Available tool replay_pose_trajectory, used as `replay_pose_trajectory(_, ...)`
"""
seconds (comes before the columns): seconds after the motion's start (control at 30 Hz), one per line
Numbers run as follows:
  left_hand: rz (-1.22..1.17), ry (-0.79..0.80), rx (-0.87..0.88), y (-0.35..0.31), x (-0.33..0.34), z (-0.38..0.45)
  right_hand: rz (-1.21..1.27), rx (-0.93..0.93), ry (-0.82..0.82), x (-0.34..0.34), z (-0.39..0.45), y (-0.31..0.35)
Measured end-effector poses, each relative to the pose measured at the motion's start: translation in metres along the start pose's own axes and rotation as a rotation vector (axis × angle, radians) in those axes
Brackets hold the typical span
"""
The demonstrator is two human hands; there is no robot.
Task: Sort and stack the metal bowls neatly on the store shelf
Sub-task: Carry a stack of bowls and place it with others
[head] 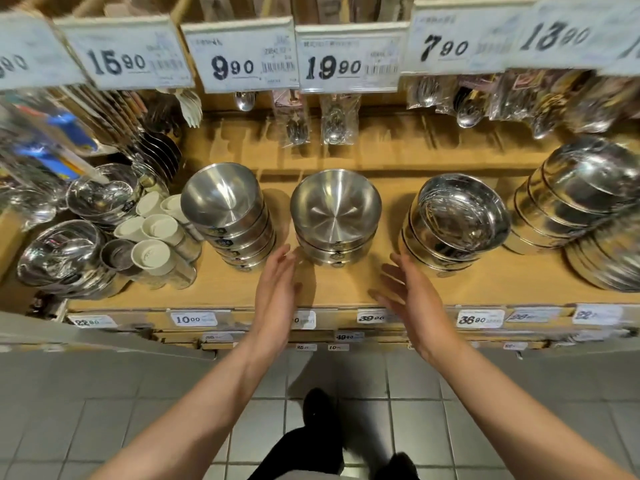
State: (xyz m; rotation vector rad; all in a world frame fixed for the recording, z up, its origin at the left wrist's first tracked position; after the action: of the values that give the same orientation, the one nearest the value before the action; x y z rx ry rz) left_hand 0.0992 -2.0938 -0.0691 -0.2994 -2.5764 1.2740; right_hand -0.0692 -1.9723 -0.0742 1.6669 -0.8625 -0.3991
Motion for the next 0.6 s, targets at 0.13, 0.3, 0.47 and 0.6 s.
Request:
replay_pose_trajectory(0.13, 0.028, -0.007, 0.029, -0.011, 0.006, -0.046, -0.125, -0.123, -0.028, -0.051, -0.039, 0.035)
replay_pose_trajectory(0.3, 0.169, 0.052, 0.121, -0.013, 0.059, -0.098, -0.151, -0.234, -0.149, -0.147, -0.094, 0.080)
replay_pose_trajectory(0.47, 0.295, 0.185, 0.168, 0.019, 0.145, -0.144, -0.252, -0.289, -0.275, -0.245, -0.166, 0.105)
replay_pose_trajectory(0.6, 0.389, 0.278, 0.148, 0.057, 0.208, -0.175, -0.304, -0.315, -0.392, -0.315, -0.198, 0.106)
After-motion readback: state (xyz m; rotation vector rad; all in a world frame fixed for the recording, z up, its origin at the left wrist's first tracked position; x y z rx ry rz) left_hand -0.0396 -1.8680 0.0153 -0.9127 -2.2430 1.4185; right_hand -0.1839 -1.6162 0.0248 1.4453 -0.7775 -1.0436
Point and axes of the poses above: each hand's wrist, its own z-axis towards the middle knuckle, its own x-axis out of the palm, y = z × x, the point moved 2 cm from there along z, towards the middle knuckle, and after that the axes turned 14 degrees about -x, right-handed, at the moved point
